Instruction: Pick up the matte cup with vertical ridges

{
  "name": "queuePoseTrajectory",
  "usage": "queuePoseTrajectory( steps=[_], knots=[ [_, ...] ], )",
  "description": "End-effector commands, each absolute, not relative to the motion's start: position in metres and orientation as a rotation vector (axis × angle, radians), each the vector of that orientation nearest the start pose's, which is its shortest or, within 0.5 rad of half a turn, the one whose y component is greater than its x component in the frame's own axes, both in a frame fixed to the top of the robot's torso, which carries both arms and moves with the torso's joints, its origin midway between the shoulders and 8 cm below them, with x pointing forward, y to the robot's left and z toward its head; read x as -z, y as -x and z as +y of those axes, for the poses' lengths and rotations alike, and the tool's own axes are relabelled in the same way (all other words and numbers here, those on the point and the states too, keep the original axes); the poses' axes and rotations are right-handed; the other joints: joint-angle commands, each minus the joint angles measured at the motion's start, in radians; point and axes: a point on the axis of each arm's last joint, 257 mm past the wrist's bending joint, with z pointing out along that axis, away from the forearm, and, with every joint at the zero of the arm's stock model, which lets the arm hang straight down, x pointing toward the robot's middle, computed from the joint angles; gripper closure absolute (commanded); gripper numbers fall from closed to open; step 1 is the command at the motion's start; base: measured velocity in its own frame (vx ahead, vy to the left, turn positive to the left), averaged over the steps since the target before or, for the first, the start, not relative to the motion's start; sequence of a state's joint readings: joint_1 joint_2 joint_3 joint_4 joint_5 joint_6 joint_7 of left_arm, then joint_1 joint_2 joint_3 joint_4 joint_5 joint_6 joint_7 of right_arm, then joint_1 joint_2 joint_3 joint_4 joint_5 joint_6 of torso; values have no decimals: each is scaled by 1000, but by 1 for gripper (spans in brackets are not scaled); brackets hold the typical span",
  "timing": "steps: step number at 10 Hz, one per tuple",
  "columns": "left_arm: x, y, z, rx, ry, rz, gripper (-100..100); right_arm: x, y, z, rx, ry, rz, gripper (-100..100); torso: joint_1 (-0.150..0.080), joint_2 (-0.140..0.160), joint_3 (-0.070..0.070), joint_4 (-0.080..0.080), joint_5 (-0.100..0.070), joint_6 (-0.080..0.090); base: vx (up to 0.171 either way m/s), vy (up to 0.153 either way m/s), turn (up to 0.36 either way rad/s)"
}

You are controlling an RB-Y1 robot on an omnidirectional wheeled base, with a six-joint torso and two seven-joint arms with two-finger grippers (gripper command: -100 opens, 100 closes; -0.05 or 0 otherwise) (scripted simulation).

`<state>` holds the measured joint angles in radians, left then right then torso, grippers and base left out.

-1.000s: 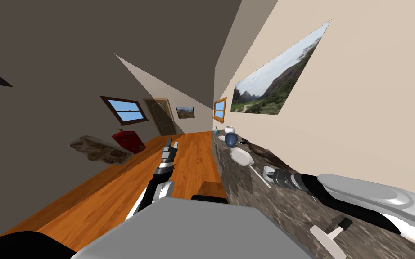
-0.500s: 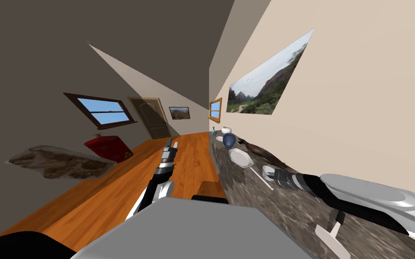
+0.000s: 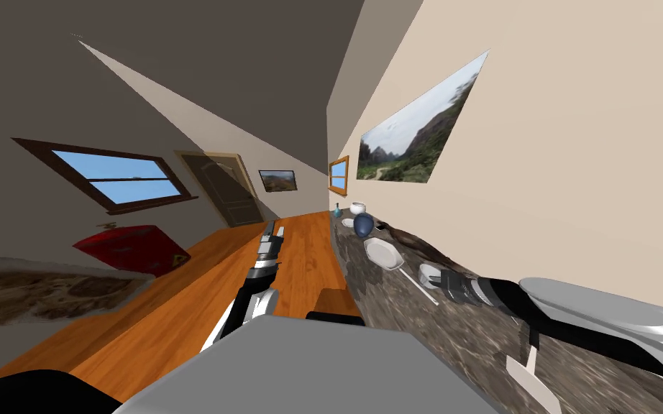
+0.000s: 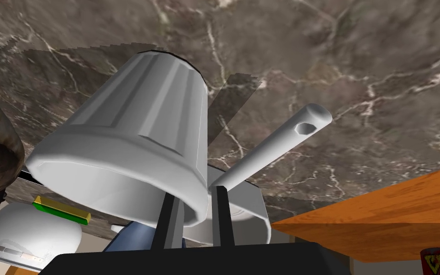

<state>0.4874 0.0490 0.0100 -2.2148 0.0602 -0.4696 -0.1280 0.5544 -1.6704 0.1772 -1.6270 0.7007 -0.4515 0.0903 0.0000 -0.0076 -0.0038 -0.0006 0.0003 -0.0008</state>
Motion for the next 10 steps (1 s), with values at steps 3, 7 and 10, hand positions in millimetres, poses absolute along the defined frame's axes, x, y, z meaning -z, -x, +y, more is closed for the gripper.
queuePoseTrajectory(
  steps=[3,7,10],
  knots=[
    [6,-361,289,1196,675,707,0,277,-300,-514,24,1150,2281,100,0,0,0,0,0,0,90,55,-172],
    [6,-361,289,1196,675,707,0,271,-291,-523,15,1206,2253,100,0,2,2,1,0,1,67,52,-142],
    [6,-361,289,1196,675,707,0,269,-293,-521,14,1207,2247,0,0,4,3,2,0,1,29,36,-48]
  ],
)
